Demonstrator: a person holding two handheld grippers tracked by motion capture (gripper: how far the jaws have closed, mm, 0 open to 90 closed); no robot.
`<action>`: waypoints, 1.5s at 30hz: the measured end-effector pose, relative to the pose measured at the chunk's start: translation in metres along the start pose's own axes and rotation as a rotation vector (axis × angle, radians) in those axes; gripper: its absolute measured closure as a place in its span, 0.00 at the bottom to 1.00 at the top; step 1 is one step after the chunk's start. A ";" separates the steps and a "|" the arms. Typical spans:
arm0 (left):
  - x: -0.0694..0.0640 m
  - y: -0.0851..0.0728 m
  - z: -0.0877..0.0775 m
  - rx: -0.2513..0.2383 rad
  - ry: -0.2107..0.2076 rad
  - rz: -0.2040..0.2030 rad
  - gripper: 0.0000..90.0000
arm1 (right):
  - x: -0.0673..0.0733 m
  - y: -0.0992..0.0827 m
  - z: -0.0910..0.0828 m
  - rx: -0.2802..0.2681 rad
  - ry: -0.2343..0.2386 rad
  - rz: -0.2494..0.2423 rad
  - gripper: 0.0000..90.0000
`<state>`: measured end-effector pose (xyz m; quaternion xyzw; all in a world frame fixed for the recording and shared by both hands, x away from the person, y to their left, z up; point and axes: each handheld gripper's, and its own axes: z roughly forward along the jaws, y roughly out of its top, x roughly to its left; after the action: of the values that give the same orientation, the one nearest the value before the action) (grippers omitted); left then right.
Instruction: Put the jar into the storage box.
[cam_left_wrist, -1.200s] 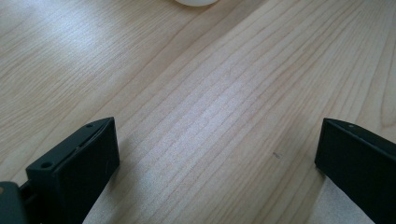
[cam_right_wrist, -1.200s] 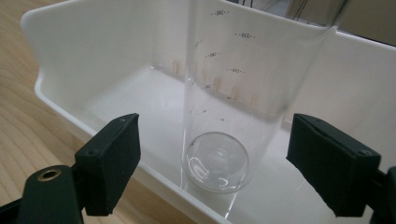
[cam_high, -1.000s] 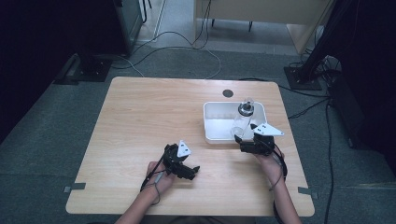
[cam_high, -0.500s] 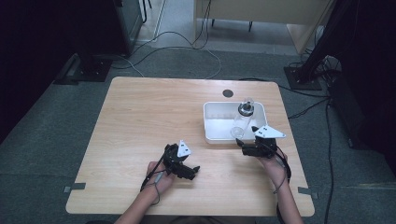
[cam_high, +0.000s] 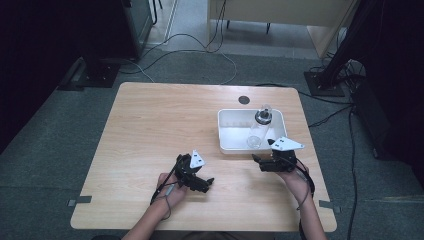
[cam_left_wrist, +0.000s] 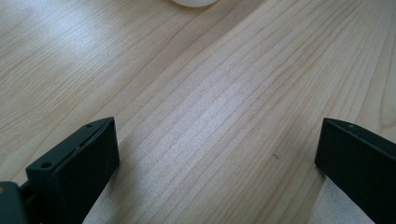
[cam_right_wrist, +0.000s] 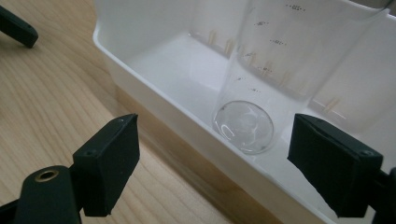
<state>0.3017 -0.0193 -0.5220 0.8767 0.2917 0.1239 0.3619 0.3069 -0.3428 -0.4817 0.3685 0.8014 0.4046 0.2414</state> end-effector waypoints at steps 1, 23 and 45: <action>0.000 0.000 0.000 0.000 0.000 0.000 0.00 | 0.000 0.000 0.000 0.000 0.000 0.000 0.18; 0.000 0.000 0.000 0.000 -0.001 0.000 0.00 | -0.006 -0.005 -0.011 0.131 0.099 -0.021 0.16; 0.000 0.000 0.000 0.000 0.000 0.000 0.00 | -0.026 -0.019 -0.025 0.203 0.112 0.050 0.15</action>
<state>0.3018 -0.0195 -0.5220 0.8769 0.2914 0.1237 0.3617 0.2981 -0.3832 -0.4808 0.3876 0.8410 0.3473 0.1476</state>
